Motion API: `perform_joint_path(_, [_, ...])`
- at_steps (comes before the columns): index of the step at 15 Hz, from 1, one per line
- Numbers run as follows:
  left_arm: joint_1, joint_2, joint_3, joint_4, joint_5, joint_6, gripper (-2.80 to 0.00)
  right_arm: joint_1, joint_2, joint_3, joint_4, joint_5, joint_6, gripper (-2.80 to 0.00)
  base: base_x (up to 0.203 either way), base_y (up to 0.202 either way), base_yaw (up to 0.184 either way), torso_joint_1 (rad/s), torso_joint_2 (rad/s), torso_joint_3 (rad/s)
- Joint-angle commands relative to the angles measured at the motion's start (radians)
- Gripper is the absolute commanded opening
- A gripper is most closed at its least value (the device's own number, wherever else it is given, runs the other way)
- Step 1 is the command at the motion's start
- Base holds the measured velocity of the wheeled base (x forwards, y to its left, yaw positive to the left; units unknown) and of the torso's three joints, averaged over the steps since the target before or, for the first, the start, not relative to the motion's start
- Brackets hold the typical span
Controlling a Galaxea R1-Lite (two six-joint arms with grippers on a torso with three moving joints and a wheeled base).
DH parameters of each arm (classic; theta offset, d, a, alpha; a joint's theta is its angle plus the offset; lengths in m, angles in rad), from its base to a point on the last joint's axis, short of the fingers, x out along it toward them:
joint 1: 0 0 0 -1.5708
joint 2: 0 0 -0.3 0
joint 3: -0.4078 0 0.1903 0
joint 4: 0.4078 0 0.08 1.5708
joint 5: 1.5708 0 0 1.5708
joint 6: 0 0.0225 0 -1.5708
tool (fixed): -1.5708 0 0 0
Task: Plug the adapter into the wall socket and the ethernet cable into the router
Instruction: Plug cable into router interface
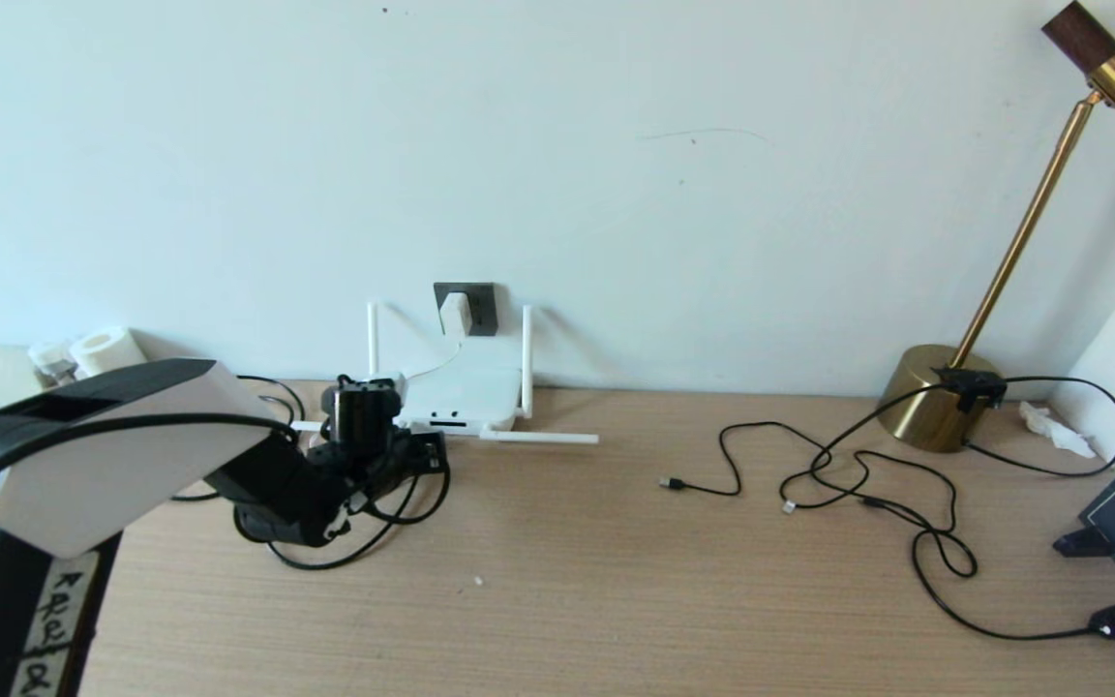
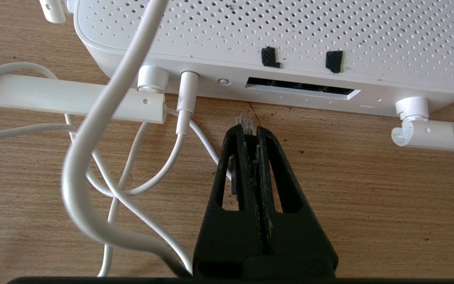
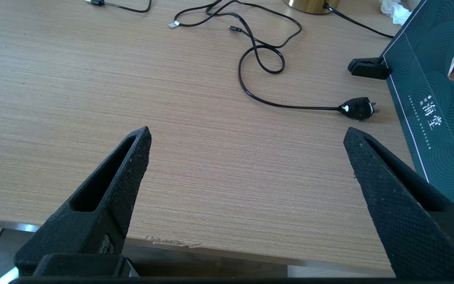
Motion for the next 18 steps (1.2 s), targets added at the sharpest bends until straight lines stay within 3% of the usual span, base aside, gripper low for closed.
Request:
perform_joint_path(1, [-0.001,-0.021,0.005,-0.008,0.001,-0.001,-2.80,0.000,0.001,0.000,0.002,0.000,-0.001,0.00,0.000,0.000,0.000,0.000,0.00,0.000])
perform_joint_path(9, [-0.021,-0.140,0.121,-0.015,-0.001,-0.015,-2.80,0.000,0.001,0.000,0.002,0.000,-0.001,0.00,0.000,0.000,0.000,0.000,0.00,0.000])
perform_joint_path(14, [-0.027,-0.042,0.145,-0.213,-0.009,-0.014,-2.80,0.000,0.001,0.000,0.002,0.000,-0.001,0.00,0.000,0.000,0.000,0.000,0.00,0.000])
perform_joint_path(18, [-0.029,-0.028,0.143,-0.219,-0.010,-0.017,-2.80,0.000,0.001,0.000,0.002,0.000,-0.001,0.00,0.000,0.000,0.000,0.000,0.00,0.000])
